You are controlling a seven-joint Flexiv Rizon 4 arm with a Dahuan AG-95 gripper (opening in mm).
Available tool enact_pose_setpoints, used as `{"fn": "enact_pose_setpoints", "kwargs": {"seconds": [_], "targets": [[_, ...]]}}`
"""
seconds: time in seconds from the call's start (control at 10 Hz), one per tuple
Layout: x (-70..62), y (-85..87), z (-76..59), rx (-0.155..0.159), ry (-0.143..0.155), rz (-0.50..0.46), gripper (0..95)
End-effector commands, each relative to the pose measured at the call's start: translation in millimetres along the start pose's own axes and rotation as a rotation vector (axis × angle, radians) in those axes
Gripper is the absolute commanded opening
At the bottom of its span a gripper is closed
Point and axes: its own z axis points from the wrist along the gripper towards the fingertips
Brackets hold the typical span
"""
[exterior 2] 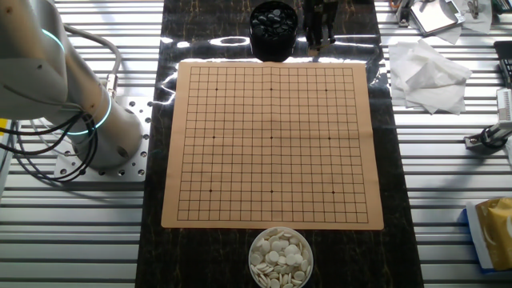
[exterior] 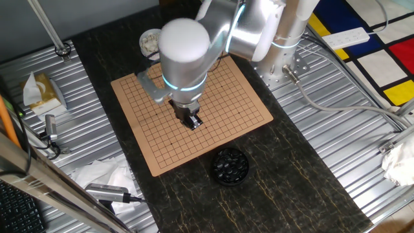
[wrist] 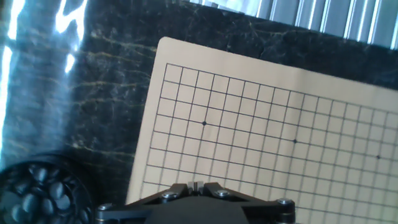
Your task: Play the first move as black on the 3-4 point in the upper right corner of the Go board
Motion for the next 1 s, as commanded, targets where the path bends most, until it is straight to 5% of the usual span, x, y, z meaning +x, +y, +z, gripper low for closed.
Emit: {"fn": "enact_pose_setpoints", "kwargs": {"seconds": [0.1, 0.5, 1.0], "targets": [[-0.6, 0.3, 0.0, 0.054, 0.0, -0.11, 0.0], [-0.6, 0.3, 0.0, 0.035, 0.016, -0.116, 0.0], [-19.7, 59.8, -3.6, 0.024, 0.017, -0.038, 0.0]]}}
